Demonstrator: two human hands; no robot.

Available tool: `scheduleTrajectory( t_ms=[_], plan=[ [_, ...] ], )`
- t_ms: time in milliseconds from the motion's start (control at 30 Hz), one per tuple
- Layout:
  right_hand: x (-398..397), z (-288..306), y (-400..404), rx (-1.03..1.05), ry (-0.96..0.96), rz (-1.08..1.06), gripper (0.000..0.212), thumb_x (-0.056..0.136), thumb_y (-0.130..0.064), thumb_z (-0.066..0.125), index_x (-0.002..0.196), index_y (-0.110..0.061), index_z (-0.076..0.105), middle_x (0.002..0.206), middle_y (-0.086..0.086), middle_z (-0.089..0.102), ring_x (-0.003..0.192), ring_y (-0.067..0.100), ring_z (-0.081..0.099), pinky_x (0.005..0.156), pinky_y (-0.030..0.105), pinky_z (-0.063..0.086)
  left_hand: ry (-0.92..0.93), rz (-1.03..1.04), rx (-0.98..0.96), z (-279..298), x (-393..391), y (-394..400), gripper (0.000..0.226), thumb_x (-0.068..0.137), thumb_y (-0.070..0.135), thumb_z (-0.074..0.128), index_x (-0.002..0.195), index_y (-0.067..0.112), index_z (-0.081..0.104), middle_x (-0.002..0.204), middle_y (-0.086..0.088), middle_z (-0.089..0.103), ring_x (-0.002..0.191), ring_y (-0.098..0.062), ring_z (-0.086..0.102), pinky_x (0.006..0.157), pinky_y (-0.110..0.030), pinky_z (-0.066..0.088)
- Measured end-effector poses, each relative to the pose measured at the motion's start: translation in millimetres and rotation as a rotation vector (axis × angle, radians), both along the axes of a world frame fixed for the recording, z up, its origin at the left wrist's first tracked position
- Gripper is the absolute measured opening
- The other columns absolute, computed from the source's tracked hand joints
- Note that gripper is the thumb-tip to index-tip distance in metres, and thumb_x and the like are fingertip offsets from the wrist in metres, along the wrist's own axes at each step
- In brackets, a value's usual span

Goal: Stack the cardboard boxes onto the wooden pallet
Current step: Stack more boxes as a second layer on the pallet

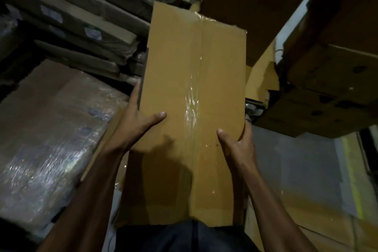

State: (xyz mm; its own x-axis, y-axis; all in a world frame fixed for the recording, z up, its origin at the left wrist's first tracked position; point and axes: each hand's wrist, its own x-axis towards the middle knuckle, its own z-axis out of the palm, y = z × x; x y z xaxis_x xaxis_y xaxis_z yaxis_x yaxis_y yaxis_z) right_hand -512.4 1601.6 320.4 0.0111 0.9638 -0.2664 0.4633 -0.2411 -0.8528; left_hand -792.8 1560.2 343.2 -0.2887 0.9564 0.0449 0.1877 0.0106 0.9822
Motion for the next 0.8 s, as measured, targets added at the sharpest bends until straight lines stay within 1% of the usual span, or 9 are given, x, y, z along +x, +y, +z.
scheduleTrajectory(
  t_ms=[100, 200, 267, 367, 433, 533, 600, 700, 800],
  plan=[
    [-1, 4, -9, 0.024, -0.02, -0.053, 0.11, 0.065, -0.076, 0.07, 0.154, -0.047, 0.011, 0.148, -0.004, 0.045, 0.131, 0.027, 0.049, 0.106, 0.056, 0.044, -0.002, -0.087, -0.006, -3, -4, 15, 0.101, 0.079, 0.013, 0.079, 0.154, 0.036, 0.015, 0.135, 0.026, 0.044, 0.114, 0.016, 0.052, 0.085, -0.004, 0.045],
    [-2, 8, -15, 0.021, -0.091, -0.14, 0.111, 0.074, -0.067, 0.071, 0.157, -0.047, 0.0, 0.161, 0.001, 0.03, 0.141, 0.031, 0.039, 0.11, 0.052, 0.037, -0.027, -0.188, -0.03, -2, -8, 32, 0.102, 0.076, 0.026, 0.084, 0.14, 0.061, 0.012, 0.126, 0.046, 0.04, 0.112, 0.022, 0.048, 0.084, -0.003, 0.043],
    [-2, 10, -23, 0.025, -0.116, -0.189, 0.111, 0.07, -0.07, 0.065, 0.156, -0.049, -0.001, 0.164, 0.0, 0.025, 0.143, 0.031, 0.035, 0.111, 0.053, 0.035, -0.009, -0.249, -0.05, 1, -8, 43, 0.103, 0.074, 0.034, 0.084, 0.138, 0.067, 0.012, 0.121, 0.054, 0.04, 0.114, 0.019, 0.049, 0.087, -0.008, 0.044],
    [1, 13, -32, 0.027, -0.133, -0.313, 0.106, 0.074, -0.07, 0.068, 0.156, -0.051, 0.003, 0.166, -0.002, 0.02, 0.147, 0.031, 0.029, 0.113, 0.054, 0.033, -0.019, -0.362, -0.064, -1, -2, 65, 0.105, 0.08, 0.023, 0.08, 0.152, 0.049, 0.008, 0.124, 0.048, 0.041, 0.112, 0.02, 0.051, 0.086, -0.006, 0.045],
    [4, 14, -41, 0.028, -0.148, -0.389, 0.1, 0.081, -0.061, 0.07, 0.156, -0.05, 0.005, 0.166, -0.002, 0.019, 0.148, 0.03, 0.027, 0.113, 0.053, 0.032, -0.006, -0.412, -0.068, -1, 8, 76, 0.106, 0.081, 0.021, 0.078, 0.155, 0.043, 0.006, 0.129, 0.04, 0.039, 0.108, 0.025, 0.048, 0.085, -0.004, 0.043],
    [15, 19, -53, 0.017, -0.177, -0.529, 0.097, 0.082, -0.058, 0.07, 0.156, -0.051, 0.007, 0.165, -0.001, 0.023, 0.147, 0.032, 0.03, 0.112, 0.053, 0.034, 0.007, -0.521, -0.074, 1, 30, 96, 0.108, 0.08, 0.022, 0.079, 0.156, 0.041, 0.004, 0.128, 0.044, 0.033, 0.106, 0.029, 0.045, 0.085, -0.003, 0.041],
    [23, 23, -61, -0.002, -0.167, -0.605, 0.098, 0.077, -0.064, 0.068, 0.154, -0.054, 0.008, 0.164, -0.002, 0.025, 0.145, 0.033, 0.032, 0.112, 0.056, 0.034, 0.008, -0.597, -0.08, 3, 49, 108, 0.109, 0.08, 0.025, 0.079, 0.156, 0.043, 0.003, 0.134, 0.036, 0.031, 0.106, 0.03, 0.042, 0.086, -0.005, 0.04],
    [41, 26, -69, -0.009, -0.166, -0.724, 0.097, 0.076, -0.069, 0.067, 0.151, -0.06, 0.007, 0.164, -0.004, 0.026, 0.146, 0.032, 0.032, 0.113, 0.061, 0.032, 0.027, -0.723, -0.07, 7, 85, 129, 0.109, 0.081, 0.024, 0.078, 0.156, 0.041, 0.001, 0.138, 0.028, 0.027, 0.102, 0.032, 0.04, 0.081, -0.001, 0.04],
    [62, 25, -70, -0.018, -0.169, -0.819, 0.093, 0.082, -0.065, 0.068, 0.152, -0.059, 0.007, 0.163, -0.003, 0.028, 0.145, 0.032, 0.032, 0.114, 0.059, 0.031, 0.024, -0.814, -0.079, 9, 121, 149, 0.109, 0.08, 0.027, 0.079, 0.155, 0.044, 0.001, 0.143, 0.024, 0.026, 0.115, 0.013, 0.044, 0.096, -0.02, 0.042]
  ],
)
